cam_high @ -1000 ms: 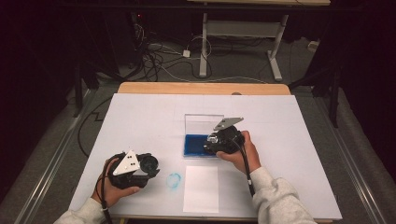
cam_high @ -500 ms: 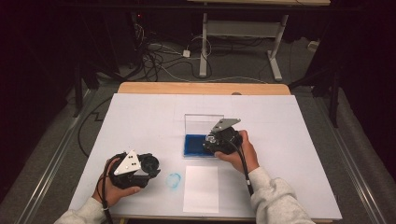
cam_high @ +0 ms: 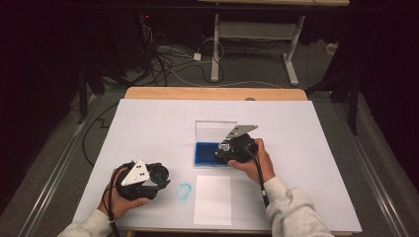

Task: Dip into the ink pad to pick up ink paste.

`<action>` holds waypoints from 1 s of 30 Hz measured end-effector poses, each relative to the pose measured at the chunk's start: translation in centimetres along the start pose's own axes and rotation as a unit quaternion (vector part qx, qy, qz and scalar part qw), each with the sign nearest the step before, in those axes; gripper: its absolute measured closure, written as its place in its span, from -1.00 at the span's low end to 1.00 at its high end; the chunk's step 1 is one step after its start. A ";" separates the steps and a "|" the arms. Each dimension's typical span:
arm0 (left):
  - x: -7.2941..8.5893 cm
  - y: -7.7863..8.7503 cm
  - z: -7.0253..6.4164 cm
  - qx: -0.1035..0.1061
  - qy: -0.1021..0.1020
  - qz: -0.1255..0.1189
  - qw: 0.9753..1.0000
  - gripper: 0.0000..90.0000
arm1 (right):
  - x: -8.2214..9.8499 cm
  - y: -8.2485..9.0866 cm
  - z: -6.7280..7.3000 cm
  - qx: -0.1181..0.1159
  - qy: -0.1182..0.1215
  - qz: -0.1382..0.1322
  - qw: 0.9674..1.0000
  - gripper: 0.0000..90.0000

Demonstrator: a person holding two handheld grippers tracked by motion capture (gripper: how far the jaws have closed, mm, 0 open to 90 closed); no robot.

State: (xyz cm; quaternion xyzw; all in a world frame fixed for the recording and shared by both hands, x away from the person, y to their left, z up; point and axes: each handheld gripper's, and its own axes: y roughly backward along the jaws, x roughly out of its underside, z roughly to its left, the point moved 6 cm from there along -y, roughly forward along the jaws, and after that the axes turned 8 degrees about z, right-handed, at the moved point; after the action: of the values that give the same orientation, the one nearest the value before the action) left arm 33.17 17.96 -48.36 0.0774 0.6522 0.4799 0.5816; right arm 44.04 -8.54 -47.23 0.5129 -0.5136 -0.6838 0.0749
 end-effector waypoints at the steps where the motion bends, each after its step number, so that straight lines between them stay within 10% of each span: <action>1: 0.0 0.0 0.0 0.000 0.000 -0.001 1.000 -0.19 | 0.0 0.0 0.0 0.001 0.000 0.001 1.000 0.26; 30: 0.0 0.2 0.0 -0.003 -0.009 0.003 1.000 -0.19 | -0.3 6.1 -0.4 0.006 -0.006 -0.091 0.996 0.26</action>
State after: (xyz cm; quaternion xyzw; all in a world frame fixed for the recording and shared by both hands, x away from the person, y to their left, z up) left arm 33.13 18.06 -48.24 0.0817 0.6451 0.4831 0.5863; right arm 41.89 -11.37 -42.27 0.5536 -0.4699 -0.6876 0.0062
